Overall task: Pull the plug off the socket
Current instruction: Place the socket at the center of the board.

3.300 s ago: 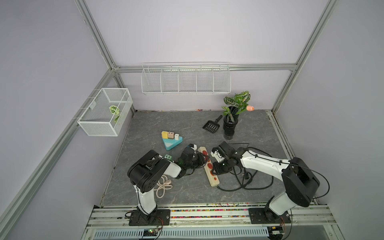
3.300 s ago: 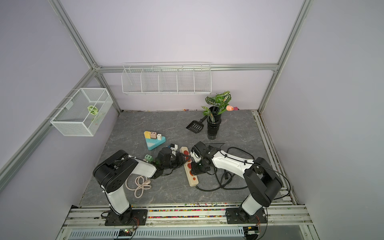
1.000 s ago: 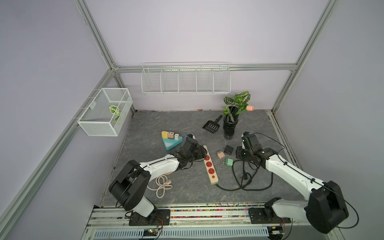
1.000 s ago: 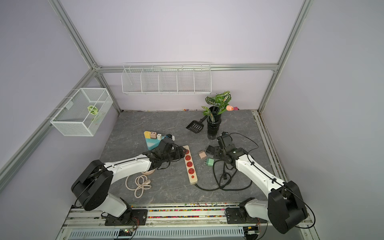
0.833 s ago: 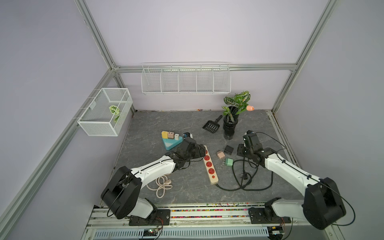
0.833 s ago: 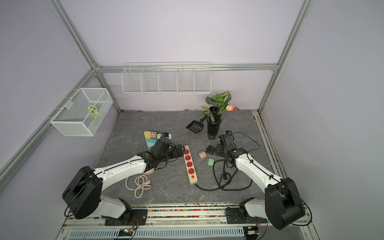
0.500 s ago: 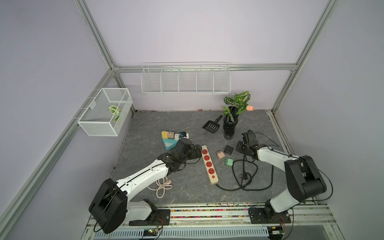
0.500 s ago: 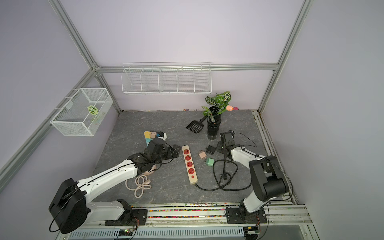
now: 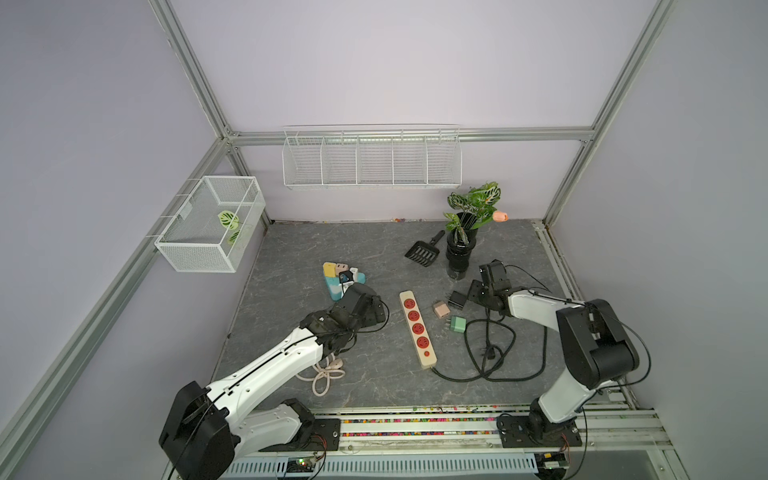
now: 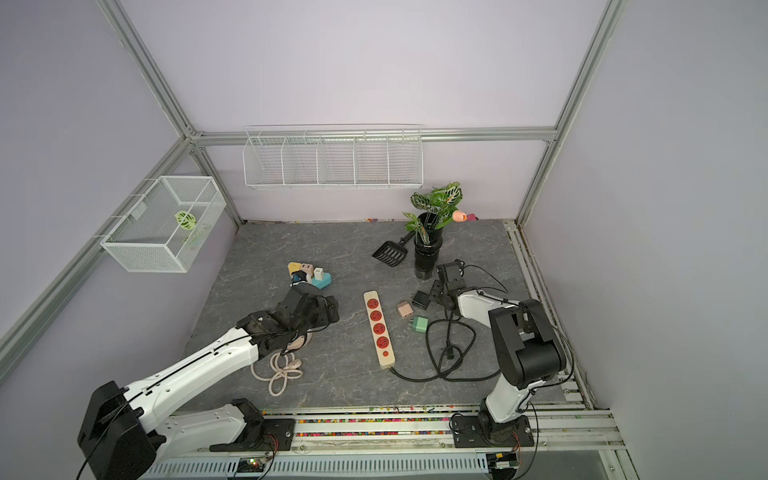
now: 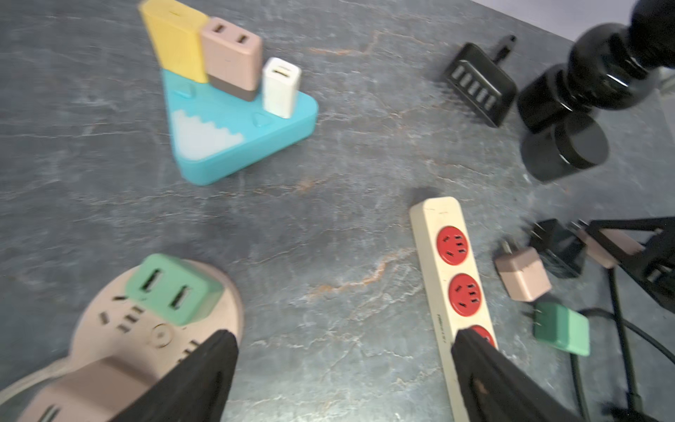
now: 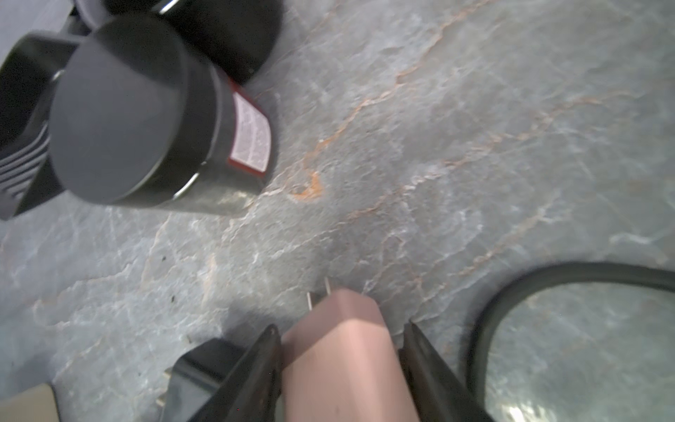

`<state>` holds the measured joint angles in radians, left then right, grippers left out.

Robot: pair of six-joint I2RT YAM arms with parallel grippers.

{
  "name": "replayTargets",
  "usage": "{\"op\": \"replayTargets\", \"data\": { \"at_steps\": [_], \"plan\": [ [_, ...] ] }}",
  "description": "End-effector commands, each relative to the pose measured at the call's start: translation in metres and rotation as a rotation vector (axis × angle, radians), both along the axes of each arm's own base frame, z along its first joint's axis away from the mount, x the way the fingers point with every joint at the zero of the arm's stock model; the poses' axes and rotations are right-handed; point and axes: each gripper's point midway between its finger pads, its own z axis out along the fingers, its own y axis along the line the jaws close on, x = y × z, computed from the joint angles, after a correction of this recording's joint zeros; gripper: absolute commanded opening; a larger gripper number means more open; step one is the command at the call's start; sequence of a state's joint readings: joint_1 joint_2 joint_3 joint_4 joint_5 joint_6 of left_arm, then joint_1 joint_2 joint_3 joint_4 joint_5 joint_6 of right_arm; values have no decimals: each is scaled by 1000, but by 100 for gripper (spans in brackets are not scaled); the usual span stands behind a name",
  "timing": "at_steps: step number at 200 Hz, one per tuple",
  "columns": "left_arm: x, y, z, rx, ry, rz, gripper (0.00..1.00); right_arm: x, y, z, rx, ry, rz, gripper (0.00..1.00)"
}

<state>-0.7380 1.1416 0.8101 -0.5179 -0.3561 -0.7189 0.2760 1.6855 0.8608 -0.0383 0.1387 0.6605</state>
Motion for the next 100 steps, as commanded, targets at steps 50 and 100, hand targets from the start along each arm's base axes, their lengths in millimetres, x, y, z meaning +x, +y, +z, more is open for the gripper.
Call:
{"op": "replayTargets", "data": {
  "at_steps": [50, 100],
  "plan": [
    [-18, 71, 2, 100, -13, 303, 98, -40, -17, 79, -83, -38, 66, 76],
    [-11, 85, -19, 63, 62, 334, 81, -75, 37, 115, 3, -112, 308, 87]
  ]
}}
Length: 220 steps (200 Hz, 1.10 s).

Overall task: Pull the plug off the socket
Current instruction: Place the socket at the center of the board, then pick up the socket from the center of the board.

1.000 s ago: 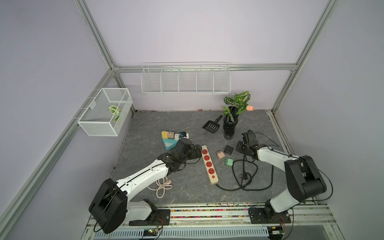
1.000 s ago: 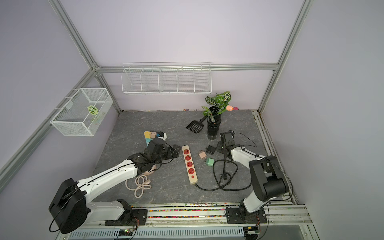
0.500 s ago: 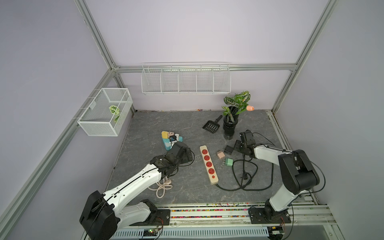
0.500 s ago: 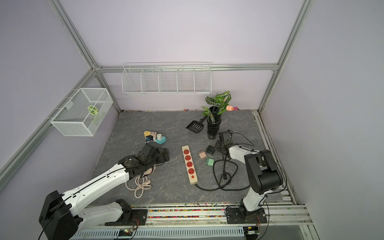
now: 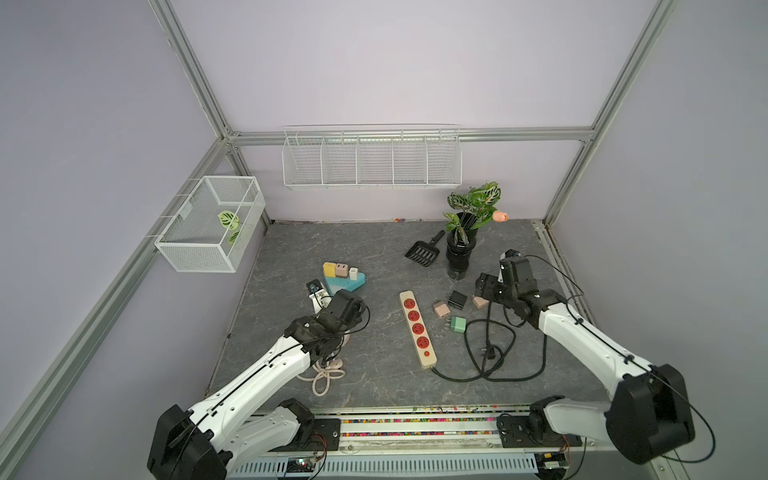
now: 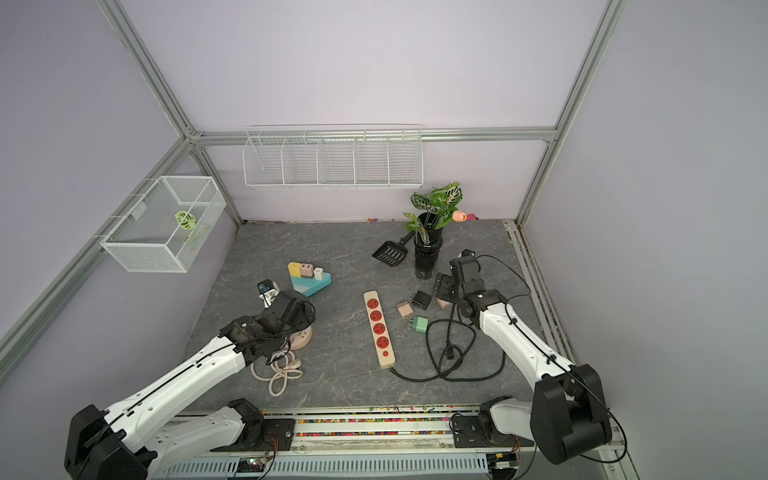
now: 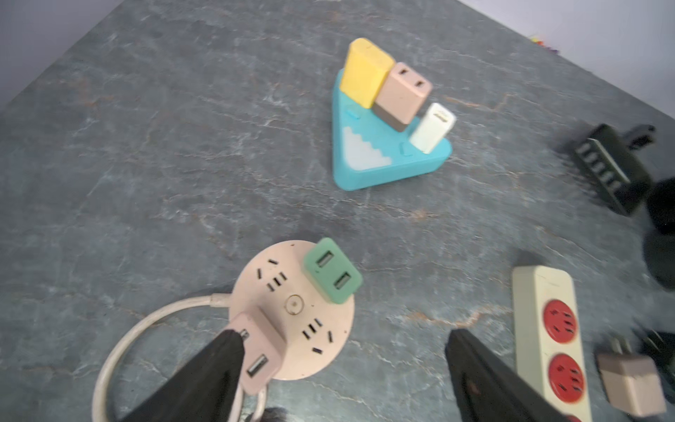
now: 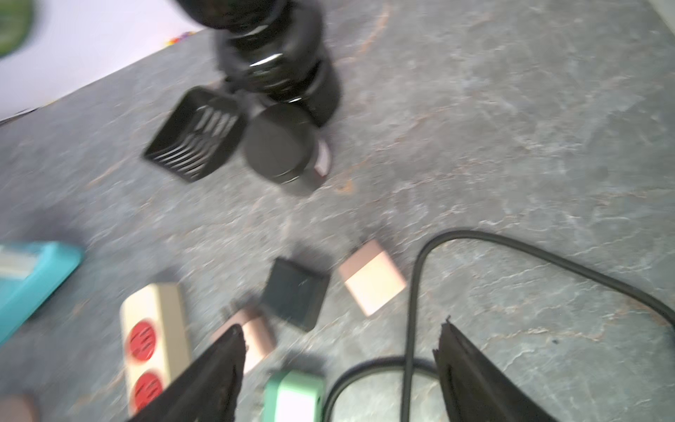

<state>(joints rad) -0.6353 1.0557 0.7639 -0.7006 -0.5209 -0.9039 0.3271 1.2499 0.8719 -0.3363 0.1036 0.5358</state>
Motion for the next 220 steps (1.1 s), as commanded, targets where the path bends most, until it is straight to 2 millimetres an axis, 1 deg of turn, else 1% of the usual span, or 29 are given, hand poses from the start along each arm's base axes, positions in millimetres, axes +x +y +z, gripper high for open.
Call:
{"op": "replayTargets", "data": {
  "at_steps": [1, 9, 16, 38, 63, 77, 99, 112, 131, 137, 140, 150, 167, 183, 220],
  "plan": [
    [1, 4, -8, -2, 30, 1, 80, -26, 27, 0, 1, 33, 142, 87],
    [1, 10, -7, 20, 32, 26, 72, -30, 34, 2, 0, 25, 164, 88],
    [-2, 16, -7, 34, 48, 57, 69, -34, 41, 3, 4, 19, 185, 88],
    [-14, 23, -18, 46, 109, 107, 69, -41, 59, 3, 14, 12, 247, 89],
    [-30, 31, -35, 10, 156, 187, 68, -41, 69, -1, 17, 20, 276, 88],
    [-34, 33, -41, -29, 157, 233, 68, -41, 73, -4, 21, 21, 287, 88],
    [-32, 28, -47, -64, 158, 249, 66, -41, 80, -7, 30, 26, 306, 88],
    [-32, 31, -53, -44, 171, 278, 62, -42, 83, -8, 24, 31, 318, 88],
    [-30, 34, -59, -10, 178, 308, 60, -44, 88, -7, 22, 31, 333, 88],
    [-29, 35, -61, -6, 183, 315, 60, -44, 88, -7, 20, 31, 336, 88],
    [-28, 39, -59, 17, 167, 328, 60, -44, 89, -7, 19, 30, 340, 88],
    [-26, 43, -57, 42, 155, 345, 60, -46, 91, -8, 21, 34, 347, 88],
    [-25, 48, -57, 64, 143, 367, 62, -48, 95, -10, 15, 41, 361, 88],
    [-25, 45, -61, 51, 153, 364, 63, -49, 97, -11, 10, 46, 367, 88],
    [-24, 37, -74, 20, 184, 352, 59, -49, 99, -11, 14, 46, 369, 88]
  ]
}}
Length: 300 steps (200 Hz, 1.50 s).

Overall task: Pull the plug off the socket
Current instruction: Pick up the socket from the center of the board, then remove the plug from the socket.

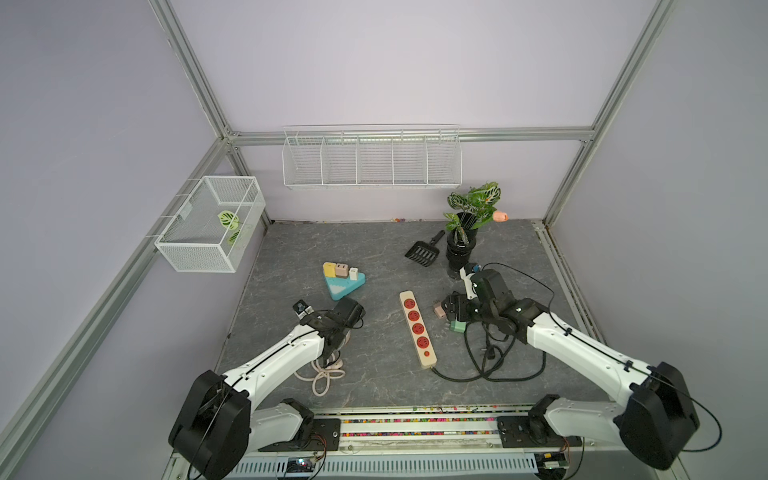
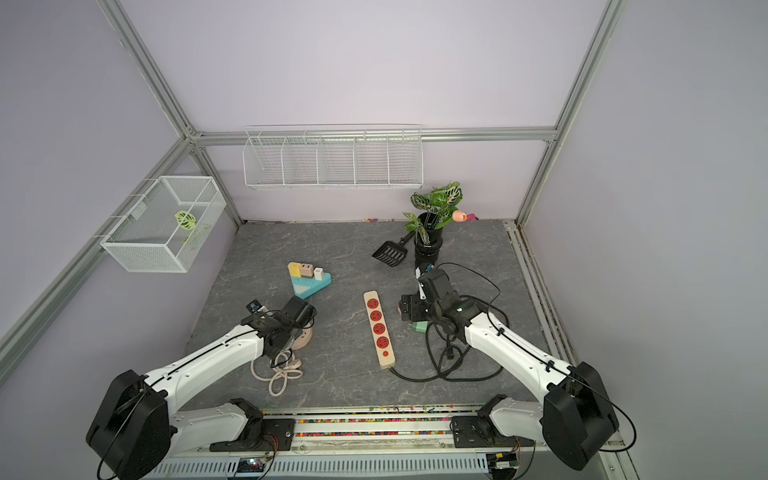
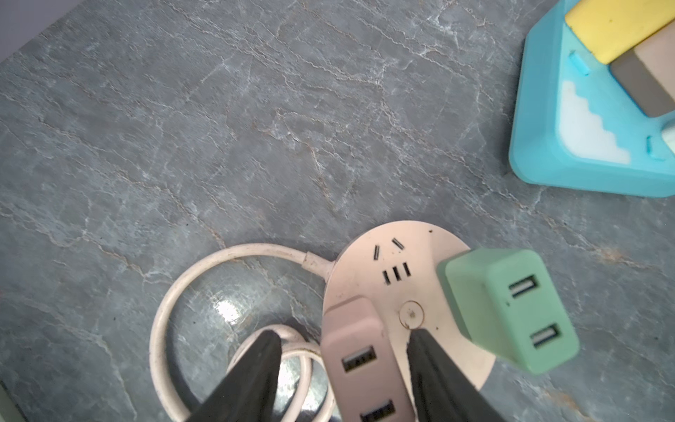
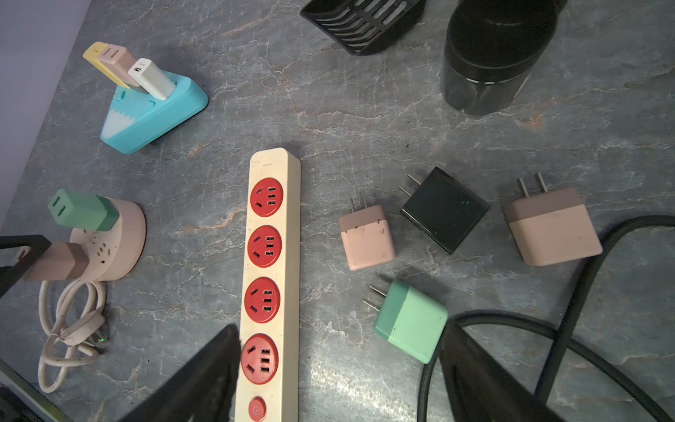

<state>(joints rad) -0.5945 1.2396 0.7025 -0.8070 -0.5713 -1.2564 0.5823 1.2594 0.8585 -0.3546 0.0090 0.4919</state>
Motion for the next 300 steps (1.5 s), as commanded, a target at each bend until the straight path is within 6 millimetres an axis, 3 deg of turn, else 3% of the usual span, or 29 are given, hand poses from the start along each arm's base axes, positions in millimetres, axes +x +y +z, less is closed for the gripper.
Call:
{"op": "replayTargets", "data": {
  "at_steps": [1, 31, 58, 82, 122, 150, 179, 219, 266, 300],
  "plan": [
    [1, -2, -7, -18, 4, 17, 59, 2, 5, 1, 0, -10, 17, 88],
    [1, -10, -16, -67, 21, 13, 59, 1, 6, 1, 4, -5, 20, 88],
    [0, -9, -23, -58, 34, 24, 52, 0, 4, 3, -3, -11, 21, 88],
    [1, -10, -27, -56, 32, 21, 36, -2, 4, 2, -2, -8, 25, 88],
    [3, -12, -16, -49, 18, -63, 2, -7, 14, -3, 41, 28, 50, 87],
    [4, -16, -3, -86, -40, -123, 0, -18, 57, -2, 163, 61, 116, 87],
    [7, -33, 14, -206, -126, -183, 0, -21, 110, 8, 342, 58, 158, 85],
    [6, -40, 31, -287, -169, -178, 0, -30, 171, 2, 410, 59, 190, 82],
    [-3, -53, 35, -447, -122, -49, 0, -30, 222, -28, 485, 11, 128, 80],
    [-3, -62, 46, -524, -103, -12, 0, -39, 253, -31, 514, -31, 168, 78]
  ]
}}
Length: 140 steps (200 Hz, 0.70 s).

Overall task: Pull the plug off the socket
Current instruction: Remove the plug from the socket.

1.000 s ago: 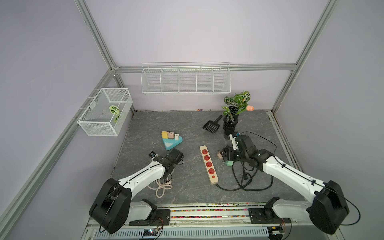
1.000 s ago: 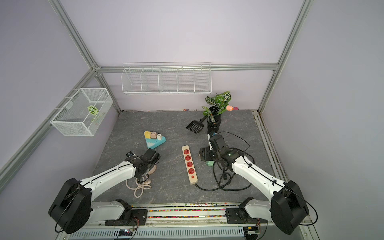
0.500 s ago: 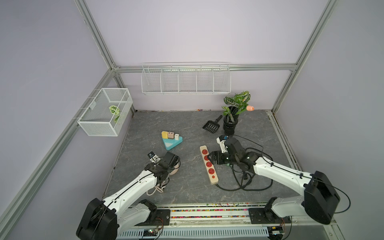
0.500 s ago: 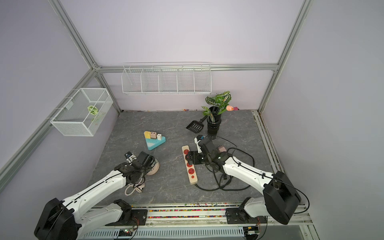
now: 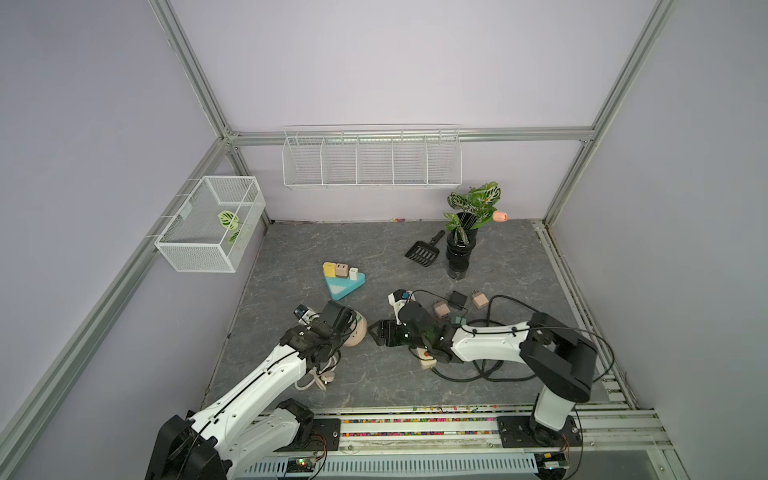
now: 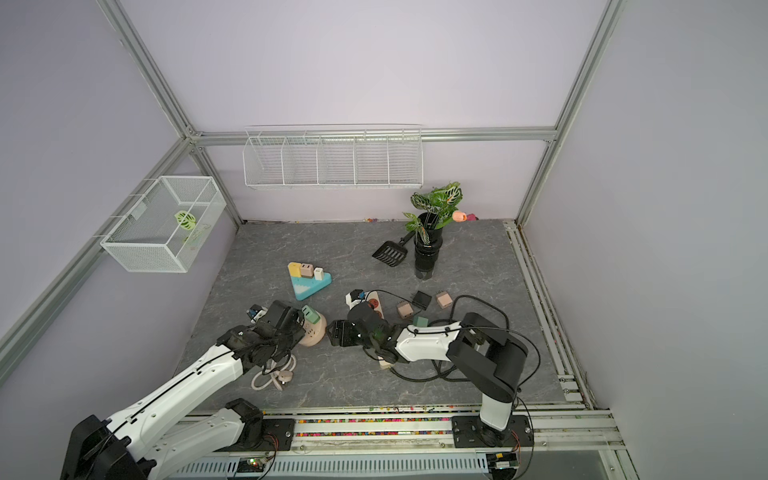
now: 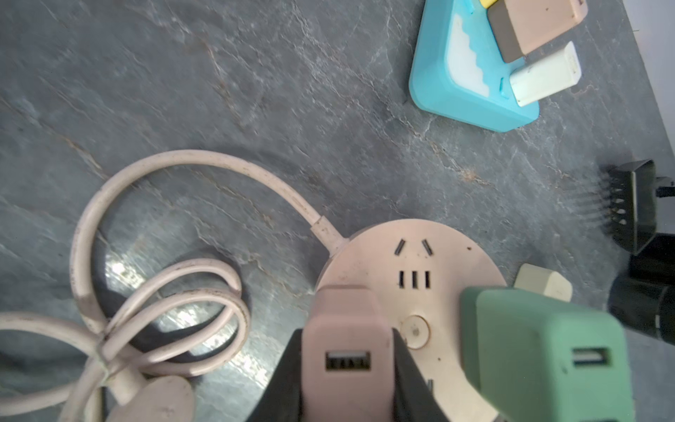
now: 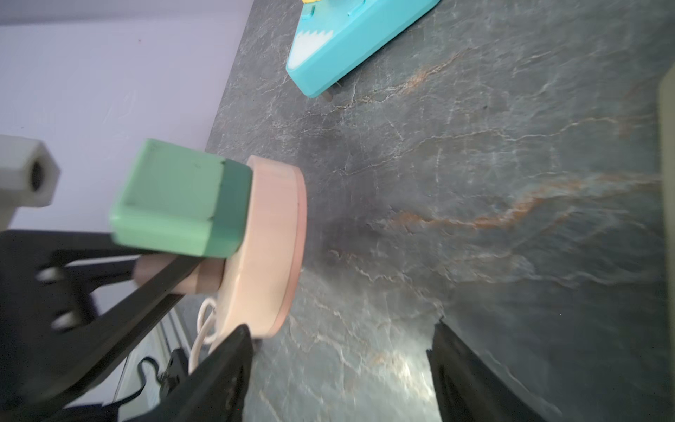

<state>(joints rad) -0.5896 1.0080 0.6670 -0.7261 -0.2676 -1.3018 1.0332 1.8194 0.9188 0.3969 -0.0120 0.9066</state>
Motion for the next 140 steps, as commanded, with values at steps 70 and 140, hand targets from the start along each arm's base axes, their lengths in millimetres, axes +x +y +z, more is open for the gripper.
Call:
{"op": "replayTargets", "data": {
  "at_steps": [70, 140],
  "plan": [
    [8, -10, 28, -133, -22, 100, 0, 3, 48, 35, 191, -121, -42, 79],
    [9, -25, 28, -215, -10, 75, 0, 14, 51, 25, 201, -105, -125, 65]
  ]
}}
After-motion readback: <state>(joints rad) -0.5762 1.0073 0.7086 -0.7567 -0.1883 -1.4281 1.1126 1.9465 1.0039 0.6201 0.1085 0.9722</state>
